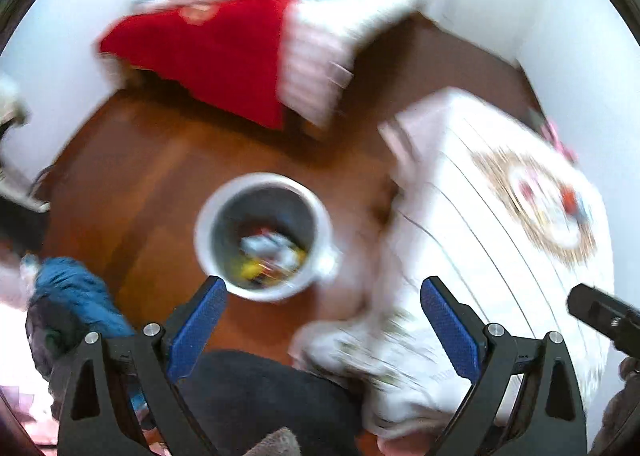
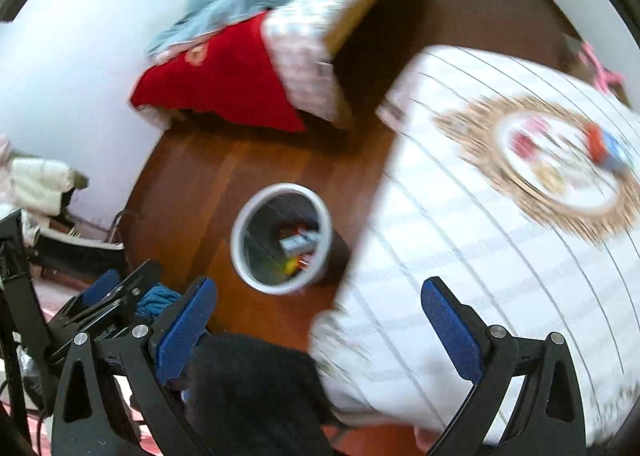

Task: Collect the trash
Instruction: 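Withdraw both open tools from the bin and turn back to the table, then grasp the clear plastic lid with the right tool while the left grasps the Pure Milk carton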

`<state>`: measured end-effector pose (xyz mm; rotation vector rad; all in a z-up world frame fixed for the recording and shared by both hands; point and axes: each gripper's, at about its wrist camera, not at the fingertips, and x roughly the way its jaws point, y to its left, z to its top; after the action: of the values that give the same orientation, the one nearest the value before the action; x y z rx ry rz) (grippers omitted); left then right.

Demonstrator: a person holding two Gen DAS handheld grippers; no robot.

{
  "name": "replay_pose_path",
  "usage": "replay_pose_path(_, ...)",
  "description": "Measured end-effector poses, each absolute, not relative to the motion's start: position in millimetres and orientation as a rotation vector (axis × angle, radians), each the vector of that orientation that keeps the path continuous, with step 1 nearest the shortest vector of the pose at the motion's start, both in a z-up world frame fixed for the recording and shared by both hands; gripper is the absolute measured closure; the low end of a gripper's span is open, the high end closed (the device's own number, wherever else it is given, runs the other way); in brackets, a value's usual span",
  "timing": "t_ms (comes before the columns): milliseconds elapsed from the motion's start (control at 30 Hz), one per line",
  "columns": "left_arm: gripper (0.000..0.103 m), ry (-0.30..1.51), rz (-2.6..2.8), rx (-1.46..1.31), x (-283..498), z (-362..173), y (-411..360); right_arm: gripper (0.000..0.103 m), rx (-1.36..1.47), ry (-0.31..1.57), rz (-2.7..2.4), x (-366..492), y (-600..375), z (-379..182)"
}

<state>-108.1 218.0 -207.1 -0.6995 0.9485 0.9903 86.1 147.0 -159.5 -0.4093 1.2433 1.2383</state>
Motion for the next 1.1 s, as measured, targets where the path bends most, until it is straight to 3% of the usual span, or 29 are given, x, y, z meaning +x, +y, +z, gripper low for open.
replay_pose_path(333, 0.003, 1.191, 0.696, -0.524, 49.8, -286.6, 123.1, 0.002, -0.348, 1.308, 0.714, 243.8, -27.0, -223.8)
replay_pose_path(433, 0.003, 1.224, 0.669, -0.476, 75.9, -296.6, 108.0, 0.019, -0.316, 1.345, 0.603, 280.4, -64.9, -247.8)
replay_pose_path(600, 0.003, 1.257, 0.644, -0.421, 97.3, -299.4, 92.4, 0.027, -0.276, 1.398, 0.596, 304.9, -89.0, -277.3)
replay_pose_path(767, 0.003, 1.288, 0.640, -0.406, 107.6, -300.8, 86.7, 0.059, -0.313, 1.402, 0.629, 301.6, -85.5, -287.5)
replay_pose_path(933, 0.003, 1.296, 0.623, -0.451, 140.5, -295.3, 106.6, 0.059, -0.222, 1.404, 0.661, 318.6, -89.5, -276.5)
replay_pose_path(1100, 0.003, 1.247, 0.600, -0.552, 224.1, -271.3, 156.0, 0.059, -0.148, 1.361, 0.637, 380.8, -73.2, -261.4)
